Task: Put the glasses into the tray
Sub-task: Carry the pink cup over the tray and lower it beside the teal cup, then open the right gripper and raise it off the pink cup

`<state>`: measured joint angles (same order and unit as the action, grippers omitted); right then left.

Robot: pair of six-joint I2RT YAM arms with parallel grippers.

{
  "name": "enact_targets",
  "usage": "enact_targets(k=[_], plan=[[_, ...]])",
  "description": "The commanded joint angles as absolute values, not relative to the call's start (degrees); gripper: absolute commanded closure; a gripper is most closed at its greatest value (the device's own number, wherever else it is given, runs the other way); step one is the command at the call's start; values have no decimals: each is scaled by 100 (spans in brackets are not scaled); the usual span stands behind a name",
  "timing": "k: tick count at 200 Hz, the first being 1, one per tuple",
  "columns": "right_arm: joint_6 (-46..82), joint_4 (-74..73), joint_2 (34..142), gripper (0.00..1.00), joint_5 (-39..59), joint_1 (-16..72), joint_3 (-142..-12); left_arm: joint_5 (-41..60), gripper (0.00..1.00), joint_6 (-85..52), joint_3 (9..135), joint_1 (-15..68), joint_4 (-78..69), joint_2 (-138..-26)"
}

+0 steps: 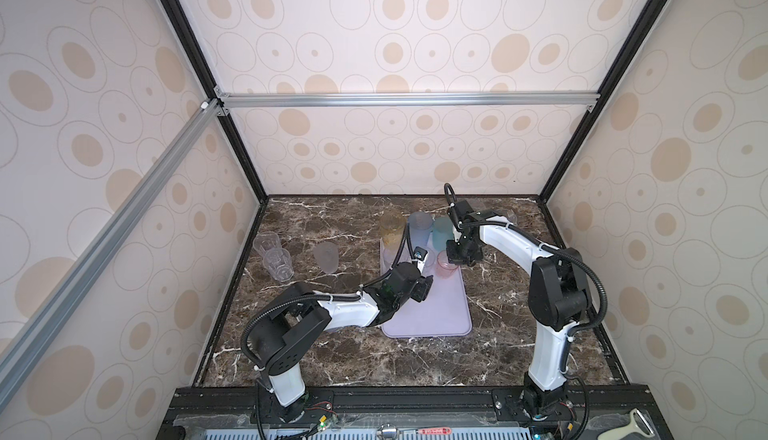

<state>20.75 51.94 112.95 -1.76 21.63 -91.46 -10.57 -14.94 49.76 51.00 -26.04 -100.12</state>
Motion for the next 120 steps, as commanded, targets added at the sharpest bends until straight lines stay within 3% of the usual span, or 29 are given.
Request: enact_targets(k=[1,64,120], plan=[[1953,5429,11409,100,-323,2163,-9509,-1132,30,-1317,5277,5116,-2637,-10153],[1805,5775,11739,98,-550,2161,-9881,-1063,30,-1202,5395,5001,-2691,-10414],[1819,5772,11773,87,-589,2170,-9935,-1074,30,-1118,5492,4947,-2683,-10507]])
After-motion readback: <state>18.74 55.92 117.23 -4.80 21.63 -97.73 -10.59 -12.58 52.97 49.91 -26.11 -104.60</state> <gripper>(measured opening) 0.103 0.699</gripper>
